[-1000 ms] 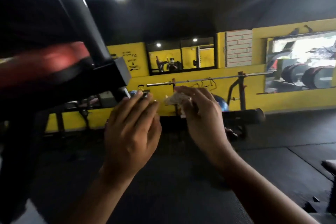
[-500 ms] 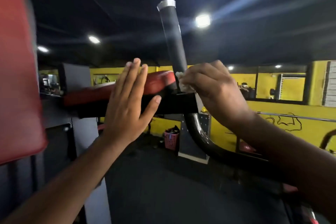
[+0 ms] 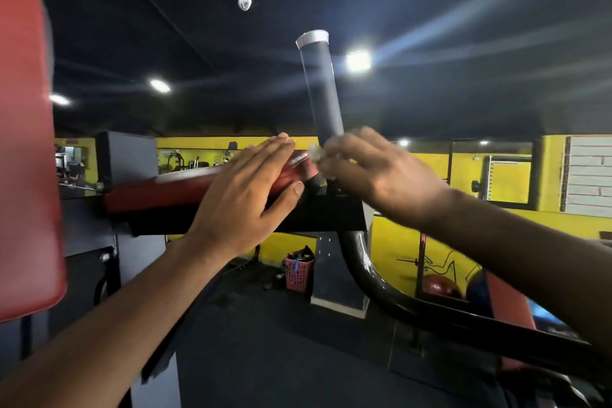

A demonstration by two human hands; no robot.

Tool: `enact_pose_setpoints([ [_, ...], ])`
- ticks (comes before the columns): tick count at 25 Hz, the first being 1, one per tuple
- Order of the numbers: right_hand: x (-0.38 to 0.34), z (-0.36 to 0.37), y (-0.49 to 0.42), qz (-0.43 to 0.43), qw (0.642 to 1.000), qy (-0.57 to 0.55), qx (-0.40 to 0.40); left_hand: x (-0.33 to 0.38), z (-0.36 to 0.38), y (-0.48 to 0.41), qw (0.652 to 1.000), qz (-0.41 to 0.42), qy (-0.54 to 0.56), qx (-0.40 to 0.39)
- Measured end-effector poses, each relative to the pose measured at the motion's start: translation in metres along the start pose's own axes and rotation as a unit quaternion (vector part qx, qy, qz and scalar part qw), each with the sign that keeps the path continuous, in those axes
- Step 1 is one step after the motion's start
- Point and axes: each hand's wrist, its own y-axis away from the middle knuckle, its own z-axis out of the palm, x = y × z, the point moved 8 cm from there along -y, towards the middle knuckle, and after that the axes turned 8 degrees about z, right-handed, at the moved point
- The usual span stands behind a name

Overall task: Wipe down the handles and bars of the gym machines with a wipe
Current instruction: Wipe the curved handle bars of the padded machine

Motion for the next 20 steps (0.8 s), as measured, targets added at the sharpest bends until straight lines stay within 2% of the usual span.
enact_pose_setpoints([
  [3, 0.014, -0.008, -0.016, 0.072, 0.996, -0.036, 0.027, 0.001, -0.001, -0.003, 1.000, 0.002, 0.003, 0.008],
  [6, 0.011, 0.000, -0.009, 0.036, 0.999, -0.013, -0.014, -0.001, -0.003, -0.005, 1.000, 0.004, 0.004, 0.003],
  [8, 0.028, -0.007, -0.012, 0.115, 0.990, -0.078, 0.032, -0.001, -0.003, -0.009, 1.000, 0.003, 0.018, -0.005],
  [10, 0.042, -0.012, -0.004, 0.244, 0.947, -0.181, 0.106, -0.001, -0.003, -0.011, 1.000, 0.000, 0.018, -0.001],
  [11, 0.044, -0.006, 0.005, 0.298, 0.924, -0.217, 0.103, -0.001, -0.003, -0.009, 1.000, -0.003, 0.016, 0.001],
  [13, 0.045, 0.010, 0.024, 0.390, 0.880, -0.266, 0.048, 0.001, -0.002, -0.005, 1.000, -0.010, 0.013, 0.001],
  [16, 0.052, 0.025, 0.039, 0.482, 0.801, -0.354, 0.012, 0.003, 0.001, -0.005, 1.000, -0.016, 0.010, -0.008],
  [18, 0.050, 0.029, 0.040, 0.488, 0.787, -0.377, -0.007, 0.001, 0.002, -0.006, 1.000, -0.022, 0.011, -0.017],
  [20, 0.049, 0.029, 0.036, 0.468, 0.800, -0.373, -0.049, 0.000, 0.001, -0.005, 0.999, -0.029, 0.011, -0.020],
])
